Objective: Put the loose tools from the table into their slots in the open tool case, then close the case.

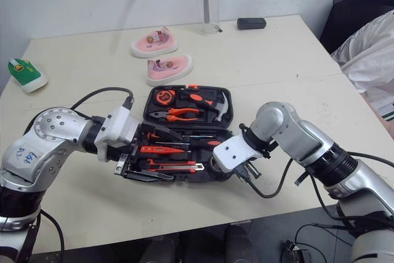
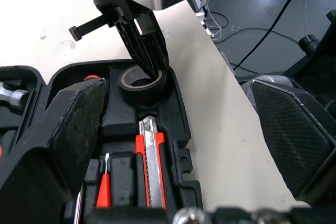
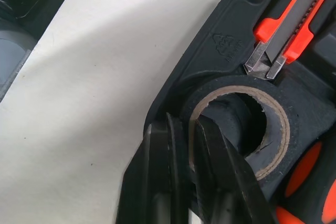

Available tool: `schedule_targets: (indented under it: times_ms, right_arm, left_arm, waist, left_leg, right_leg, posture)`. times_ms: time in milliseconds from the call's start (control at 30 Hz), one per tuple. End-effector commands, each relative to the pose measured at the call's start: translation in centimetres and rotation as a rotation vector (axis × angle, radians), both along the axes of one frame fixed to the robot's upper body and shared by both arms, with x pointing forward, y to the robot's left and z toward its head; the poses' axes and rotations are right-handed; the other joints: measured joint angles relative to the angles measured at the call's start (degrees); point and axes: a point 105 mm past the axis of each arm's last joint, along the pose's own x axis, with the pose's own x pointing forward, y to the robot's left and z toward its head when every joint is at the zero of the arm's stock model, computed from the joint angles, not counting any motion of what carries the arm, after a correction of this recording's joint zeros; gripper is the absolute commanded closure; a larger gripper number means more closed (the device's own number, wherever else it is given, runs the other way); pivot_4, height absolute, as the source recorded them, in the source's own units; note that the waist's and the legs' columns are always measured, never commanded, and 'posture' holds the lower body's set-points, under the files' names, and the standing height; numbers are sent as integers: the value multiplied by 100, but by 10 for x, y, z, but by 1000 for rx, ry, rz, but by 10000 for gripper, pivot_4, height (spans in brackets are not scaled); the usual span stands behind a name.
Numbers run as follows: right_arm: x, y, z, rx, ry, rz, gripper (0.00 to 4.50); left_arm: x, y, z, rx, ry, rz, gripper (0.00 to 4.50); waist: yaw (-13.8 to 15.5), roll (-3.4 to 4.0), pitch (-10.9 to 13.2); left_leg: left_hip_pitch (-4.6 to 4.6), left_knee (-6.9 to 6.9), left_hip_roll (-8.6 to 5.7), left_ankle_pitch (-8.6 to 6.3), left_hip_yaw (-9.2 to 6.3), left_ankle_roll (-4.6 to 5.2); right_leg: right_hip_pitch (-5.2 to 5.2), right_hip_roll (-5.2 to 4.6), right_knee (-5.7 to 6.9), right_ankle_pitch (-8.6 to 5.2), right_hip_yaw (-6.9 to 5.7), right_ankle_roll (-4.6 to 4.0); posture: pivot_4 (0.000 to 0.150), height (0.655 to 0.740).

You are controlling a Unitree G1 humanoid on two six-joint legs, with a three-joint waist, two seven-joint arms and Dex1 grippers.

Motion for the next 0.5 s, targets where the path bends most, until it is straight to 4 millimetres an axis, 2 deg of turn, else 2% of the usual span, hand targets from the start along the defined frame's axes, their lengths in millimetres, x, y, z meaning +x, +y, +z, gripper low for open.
schedule_targets:
  times_ms: [33, 100, 167, 200, 333, 433, 500]
  right_arm:
    - [-15, 3, 28, 60, 84, 35, 21528]
    - [-18, 3, 40, 105, 116, 27, 12071]
    - [-18, 2, 44, 140, 144, 11, 2191]
    - [-18, 2, 44, 150, 152, 7, 958]
    - [-8, 15, 41, 377, 230, -58, 958]
    - [-10, 14, 29, 481, 339, -104, 9719]
    - [-8, 13, 20, 536, 374, -144, 19771]
  left_arm:
    - [0, 4, 11, -10, -41, 9, 0]
    - [1, 7, 12, -7, -41, 20, 0]
    - [3, 9, 12, -4, -43, 29, 0]
    - [3, 10, 12, -3, -43, 31, 0]
    - [4, 11, 12, -5, -39, 42, 0]
    - [3, 12, 11, -11, -30, 50, 0]
    - [2, 12, 9, -12, -26, 52, 0]
  waist:
    - [1, 0, 0]
    - [-13, -1, 0]
    - [-20, -1, 0]
    - [-21, -1, 0]
    - [-29, -4, -2]
    - [-32, -6, -3]
    - [-28, -6, -3]
  left_leg:
    - [0, 0, 2, 0, -1, 0]
    - [0, 0, 4, 0, -1, 0]
    - [0, 0, 4, 0, -2, 0]
    - [0, 0, 4, 0, -2, 0]
    - [0, -2, 2, 0, 0, 0]
    - [0, -3, 4, 0, -1, 1]
    - [-1, -3, 4, 0, -1, 1]
  right_leg:
    - [0, 0, -1, 0, -1, 0]
    - [-1, 0, -3, 0, -1, 0]
    - [0, 0, -7, 0, -1, 0]
    - [0, 0, -8, 0, -1, 0]
    - [1, 3, -6, 0, -1, 0]
    - [0, 4, -2, 0, -1, 0]
    - [0, 0, -2, 0, -1, 0]
  posture:
    - [1500, 7269]
    - [1500, 7269]
    - [1500, 7269]
    - [1500, 7269]
    - [1500, 7269]
    - [1500, 7269]
    - [1500, 7269]
